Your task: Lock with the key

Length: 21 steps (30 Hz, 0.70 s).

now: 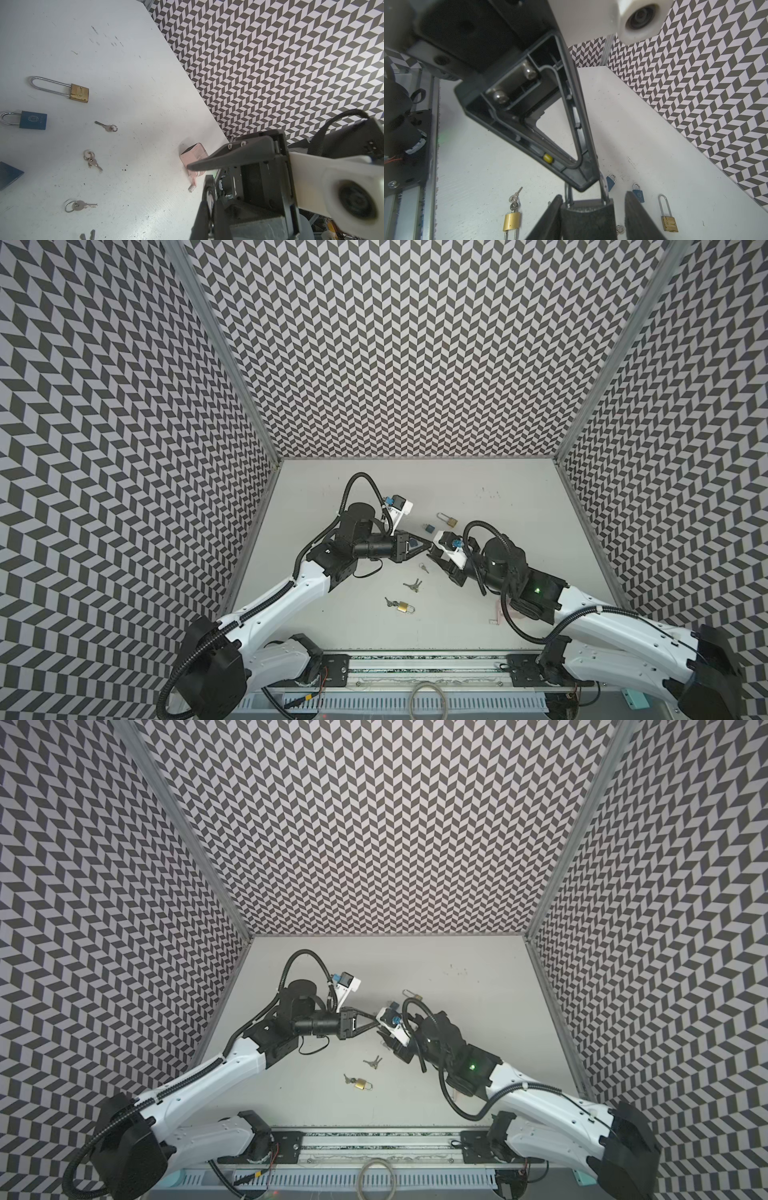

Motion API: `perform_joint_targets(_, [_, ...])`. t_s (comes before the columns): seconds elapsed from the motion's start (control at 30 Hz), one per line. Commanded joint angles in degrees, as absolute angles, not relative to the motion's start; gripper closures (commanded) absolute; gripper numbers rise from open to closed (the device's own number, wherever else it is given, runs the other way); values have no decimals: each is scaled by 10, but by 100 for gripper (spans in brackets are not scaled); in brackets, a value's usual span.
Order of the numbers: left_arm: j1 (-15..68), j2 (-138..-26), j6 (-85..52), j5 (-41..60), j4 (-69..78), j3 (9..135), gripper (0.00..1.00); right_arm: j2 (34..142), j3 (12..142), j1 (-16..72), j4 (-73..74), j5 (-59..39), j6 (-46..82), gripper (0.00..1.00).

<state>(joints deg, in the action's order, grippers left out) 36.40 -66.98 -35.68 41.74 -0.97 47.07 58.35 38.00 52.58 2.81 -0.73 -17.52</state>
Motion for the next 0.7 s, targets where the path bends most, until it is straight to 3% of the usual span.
perform_joint_targets(0.0, [367,-667,-358,430,17,491,100,586,397,530,43,-1,-179,66])
perform_joint_targets(0.27, [364,-665,-355,428,15,495,100,581,391,530,55,8,-157,88])
perform_joint_targets(0.3, [357,-660,-352,415,4,497,92,582,387,530,63,7,-144,90])
perform_joint_targets(0.43, [295,-606,-334,271,-91,493,31,620,375,529,94,-20,-57,94])
perform_joint_targets(0.53, [221,-550,-343,181,-153,468,12,690,390,530,99,-46,2,94])
perform_joint_targets(0.67, [135,-476,-333,133,-218,437,4,831,473,531,29,-54,46,95])
